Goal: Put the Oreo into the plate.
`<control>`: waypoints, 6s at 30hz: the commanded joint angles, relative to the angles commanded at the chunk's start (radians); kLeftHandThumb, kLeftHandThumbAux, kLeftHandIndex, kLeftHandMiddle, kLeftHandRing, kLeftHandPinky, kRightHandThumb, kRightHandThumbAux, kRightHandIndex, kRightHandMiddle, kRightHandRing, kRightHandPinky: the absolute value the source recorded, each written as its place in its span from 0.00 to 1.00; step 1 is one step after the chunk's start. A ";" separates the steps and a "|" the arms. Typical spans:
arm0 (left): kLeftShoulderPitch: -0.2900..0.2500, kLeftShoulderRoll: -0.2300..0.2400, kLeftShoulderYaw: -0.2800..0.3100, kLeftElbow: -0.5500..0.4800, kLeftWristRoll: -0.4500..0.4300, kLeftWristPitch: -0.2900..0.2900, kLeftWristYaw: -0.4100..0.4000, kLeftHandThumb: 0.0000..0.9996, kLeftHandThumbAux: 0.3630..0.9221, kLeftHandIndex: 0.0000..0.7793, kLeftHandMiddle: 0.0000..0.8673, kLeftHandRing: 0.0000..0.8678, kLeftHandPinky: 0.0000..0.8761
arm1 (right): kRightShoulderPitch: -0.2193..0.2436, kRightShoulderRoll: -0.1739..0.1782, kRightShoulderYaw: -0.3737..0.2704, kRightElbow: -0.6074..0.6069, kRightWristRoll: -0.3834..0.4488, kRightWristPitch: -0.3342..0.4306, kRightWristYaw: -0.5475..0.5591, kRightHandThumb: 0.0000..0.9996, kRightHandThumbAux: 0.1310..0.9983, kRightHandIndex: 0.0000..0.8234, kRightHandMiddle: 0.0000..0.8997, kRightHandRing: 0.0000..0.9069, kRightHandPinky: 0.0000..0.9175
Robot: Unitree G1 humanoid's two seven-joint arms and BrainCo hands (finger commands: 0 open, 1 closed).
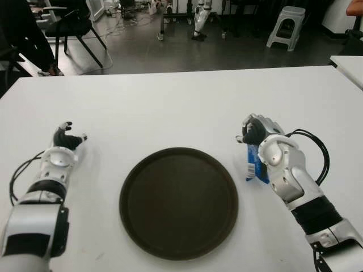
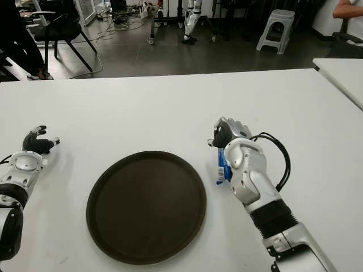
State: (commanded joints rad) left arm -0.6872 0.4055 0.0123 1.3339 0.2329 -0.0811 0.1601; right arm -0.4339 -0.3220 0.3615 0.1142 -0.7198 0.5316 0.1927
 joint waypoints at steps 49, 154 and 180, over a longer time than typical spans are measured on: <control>0.003 -0.001 0.001 0.000 -0.008 -0.013 0.003 0.23 0.70 0.05 0.15 0.21 0.23 | -0.050 0.028 -0.048 -0.002 0.032 -0.066 -0.029 0.35 0.77 0.78 0.89 0.89 0.87; -0.001 -0.010 0.003 0.004 0.000 0.003 0.016 0.23 0.69 0.06 0.16 0.19 0.21 | -0.215 0.038 -0.076 0.091 0.061 -0.246 -0.119 0.39 0.76 0.74 0.87 0.87 0.85; 0.002 -0.007 0.012 0.005 -0.006 0.001 0.004 0.23 0.70 0.07 0.18 0.22 0.26 | -0.181 -0.031 -0.006 0.159 -0.078 -0.174 -0.125 0.15 0.56 0.01 0.09 0.08 0.08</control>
State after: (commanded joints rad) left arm -0.6857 0.3982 0.0242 1.3390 0.2268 -0.0805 0.1637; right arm -0.6151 -0.3535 0.3557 0.2731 -0.7981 0.3576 0.0673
